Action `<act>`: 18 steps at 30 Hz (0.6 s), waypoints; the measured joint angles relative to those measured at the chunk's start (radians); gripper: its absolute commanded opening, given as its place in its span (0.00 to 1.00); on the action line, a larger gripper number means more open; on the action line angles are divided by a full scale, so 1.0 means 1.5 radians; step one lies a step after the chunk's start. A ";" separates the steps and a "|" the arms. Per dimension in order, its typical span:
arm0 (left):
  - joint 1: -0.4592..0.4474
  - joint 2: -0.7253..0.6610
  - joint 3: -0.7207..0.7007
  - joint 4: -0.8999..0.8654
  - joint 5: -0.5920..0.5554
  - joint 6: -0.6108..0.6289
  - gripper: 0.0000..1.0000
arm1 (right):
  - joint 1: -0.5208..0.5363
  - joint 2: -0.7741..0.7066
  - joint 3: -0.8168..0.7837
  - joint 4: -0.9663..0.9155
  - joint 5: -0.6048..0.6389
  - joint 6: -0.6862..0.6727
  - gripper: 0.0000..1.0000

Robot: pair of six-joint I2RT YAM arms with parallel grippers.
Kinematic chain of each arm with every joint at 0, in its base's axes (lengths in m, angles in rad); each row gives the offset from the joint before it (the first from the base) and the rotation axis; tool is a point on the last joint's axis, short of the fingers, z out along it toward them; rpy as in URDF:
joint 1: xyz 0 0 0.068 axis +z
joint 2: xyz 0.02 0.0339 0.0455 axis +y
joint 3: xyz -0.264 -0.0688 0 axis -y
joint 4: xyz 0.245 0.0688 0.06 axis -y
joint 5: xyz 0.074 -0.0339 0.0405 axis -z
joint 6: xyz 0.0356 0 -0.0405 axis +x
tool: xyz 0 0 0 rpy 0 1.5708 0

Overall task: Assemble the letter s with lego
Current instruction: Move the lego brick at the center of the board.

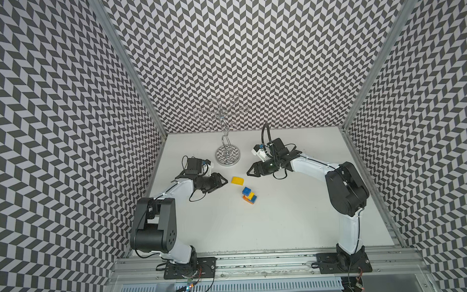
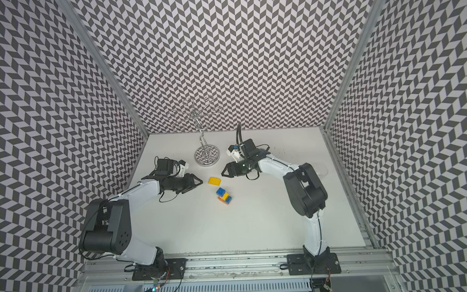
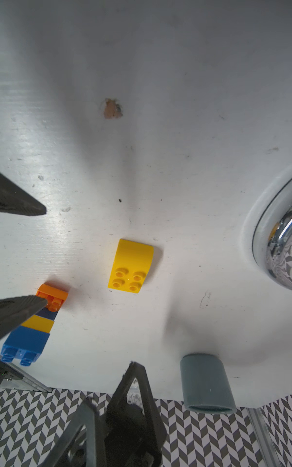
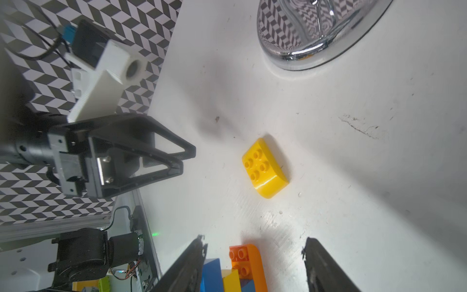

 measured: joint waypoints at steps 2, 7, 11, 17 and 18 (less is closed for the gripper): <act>0.013 -0.001 0.000 0.007 0.003 -0.003 0.53 | 0.003 0.038 0.029 -0.001 -0.011 0.005 0.64; 0.046 -0.001 0.000 0.010 0.006 -0.003 0.53 | 0.014 0.125 0.111 -0.002 -0.022 0.009 0.64; 0.056 -0.001 0.002 0.006 0.006 0.000 0.53 | 0.024 0.190 0.180 -0.006 -0.032 0.010 0.64; 0.066 -0.001 0.004 0.004 0.007 0.008 0.53 | 0.036 0.251 0.261 -0.012 -0.052 0.010 0.64; 0.068 -0.001 0.004 0.003 0.007 0.010 0.53 | 0.038 0.259 0.274 -0.017 -0.055 0.008 0.64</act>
